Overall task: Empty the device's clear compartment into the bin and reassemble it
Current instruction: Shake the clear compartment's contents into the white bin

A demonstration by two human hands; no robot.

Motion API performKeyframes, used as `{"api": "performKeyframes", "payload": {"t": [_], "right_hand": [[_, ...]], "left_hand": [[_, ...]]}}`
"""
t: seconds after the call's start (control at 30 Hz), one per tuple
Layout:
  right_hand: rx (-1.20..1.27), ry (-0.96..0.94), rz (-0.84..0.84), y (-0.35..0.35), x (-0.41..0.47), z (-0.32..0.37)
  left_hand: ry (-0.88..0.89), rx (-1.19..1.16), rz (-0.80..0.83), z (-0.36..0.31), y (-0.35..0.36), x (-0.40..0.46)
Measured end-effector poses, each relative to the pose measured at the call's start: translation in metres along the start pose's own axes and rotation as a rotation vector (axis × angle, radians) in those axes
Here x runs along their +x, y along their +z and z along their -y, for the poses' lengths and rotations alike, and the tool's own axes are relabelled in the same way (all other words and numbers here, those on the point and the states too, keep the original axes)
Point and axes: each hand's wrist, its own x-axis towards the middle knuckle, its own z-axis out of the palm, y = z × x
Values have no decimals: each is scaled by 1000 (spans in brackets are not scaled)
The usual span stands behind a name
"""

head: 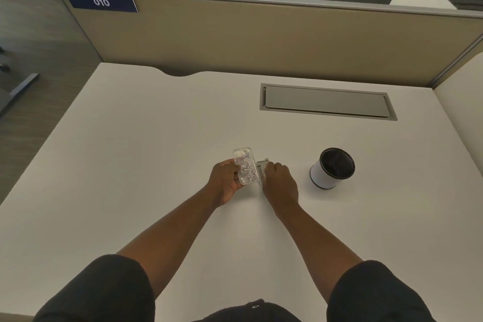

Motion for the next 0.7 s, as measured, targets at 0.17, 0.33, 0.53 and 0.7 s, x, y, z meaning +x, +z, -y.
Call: {"api": "performKeyframes", "payload": {"t": [0.17,0.33,0.53,0.7], "right_hand": [[-2,-12,-44,6,-5,-3],[57,-22,38,7,-3,-11],[566,207,-218,-26,-14,-30],[852,309,-122,-67,2,-54]], "left_hand": [[7,12,11,3,-3,1],[9,27,8,4,-3,0],[-23,96,95,-4,18,-10],[-37,185,187,-9,57,-14]]}}
